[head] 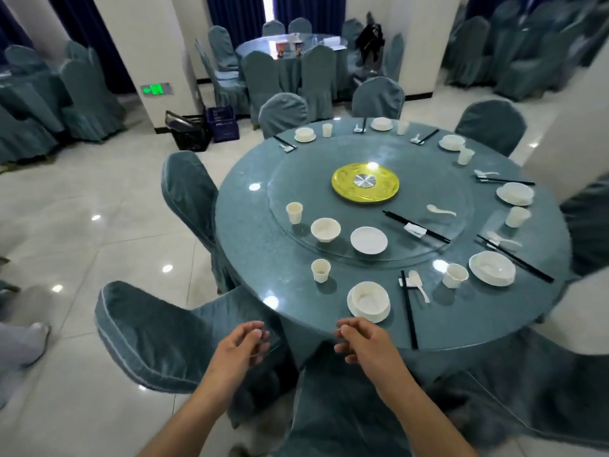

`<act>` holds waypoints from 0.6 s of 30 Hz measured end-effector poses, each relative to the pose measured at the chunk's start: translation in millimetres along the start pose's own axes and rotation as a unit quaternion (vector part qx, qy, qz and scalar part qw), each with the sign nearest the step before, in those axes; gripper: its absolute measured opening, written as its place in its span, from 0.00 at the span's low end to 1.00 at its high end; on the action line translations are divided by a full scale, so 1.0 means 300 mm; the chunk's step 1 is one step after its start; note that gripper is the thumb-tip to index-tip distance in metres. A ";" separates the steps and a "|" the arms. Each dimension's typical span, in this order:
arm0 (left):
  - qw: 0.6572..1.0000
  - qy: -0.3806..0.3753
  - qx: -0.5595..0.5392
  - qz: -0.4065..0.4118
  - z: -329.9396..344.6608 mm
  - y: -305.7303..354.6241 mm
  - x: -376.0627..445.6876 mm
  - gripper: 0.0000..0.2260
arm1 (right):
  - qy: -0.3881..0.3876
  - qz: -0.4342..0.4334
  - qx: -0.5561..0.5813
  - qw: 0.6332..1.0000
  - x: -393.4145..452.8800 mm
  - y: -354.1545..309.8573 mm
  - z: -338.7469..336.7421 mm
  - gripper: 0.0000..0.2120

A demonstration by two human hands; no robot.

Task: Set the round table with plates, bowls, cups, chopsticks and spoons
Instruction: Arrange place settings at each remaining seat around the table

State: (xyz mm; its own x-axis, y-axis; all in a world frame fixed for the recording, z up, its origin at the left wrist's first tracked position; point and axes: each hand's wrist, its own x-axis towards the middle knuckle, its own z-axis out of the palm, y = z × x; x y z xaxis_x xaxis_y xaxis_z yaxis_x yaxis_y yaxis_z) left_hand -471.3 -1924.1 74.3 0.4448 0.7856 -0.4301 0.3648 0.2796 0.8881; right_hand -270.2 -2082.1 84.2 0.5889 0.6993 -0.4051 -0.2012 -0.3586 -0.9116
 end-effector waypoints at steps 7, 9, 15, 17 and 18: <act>0.996 -0.085 -0.013 -0.017 -0.174 0.062 0.289 0.09 | 0.110 0.014 0.059 0.992 0.153 -0.050 0.222 0.08; 0.995 -0.104 0.001 -0.006 -0.230 0.076 0.373 0.09 | 0.142 0.010 0.083 0.986 0.196 -0.070 0.295 0.08; 0.981 -0.186 0.038 0.024 -0.468 0.174 0.573 0.08 | 0.238 0.011 0.154 0.959 0.248 -0.126 0.556 0.08; 0.978 -0.202 0.045 0.036 -0.545 0.202 0.606 0.08 | 0.252 0.010 0.164 0.954 0.253 -0.150 0.636 0.07; 0.977 -0.204 0.042 0.040 -0.581 0.211 0.622 0.08 | 0.256 0.009 0.166 0.952 0.256 -0.164 0.678 0.07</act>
State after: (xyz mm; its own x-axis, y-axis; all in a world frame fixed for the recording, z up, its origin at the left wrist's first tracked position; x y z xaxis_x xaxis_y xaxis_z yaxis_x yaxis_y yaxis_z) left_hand -507.8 -1663.5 78.4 0.7573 0.5136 -0.4033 0.3731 0.1665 0.9127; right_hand -374.2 -1885.0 83.6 0.8706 0.2722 -0.4099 -0.4000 -0.0934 -0.9117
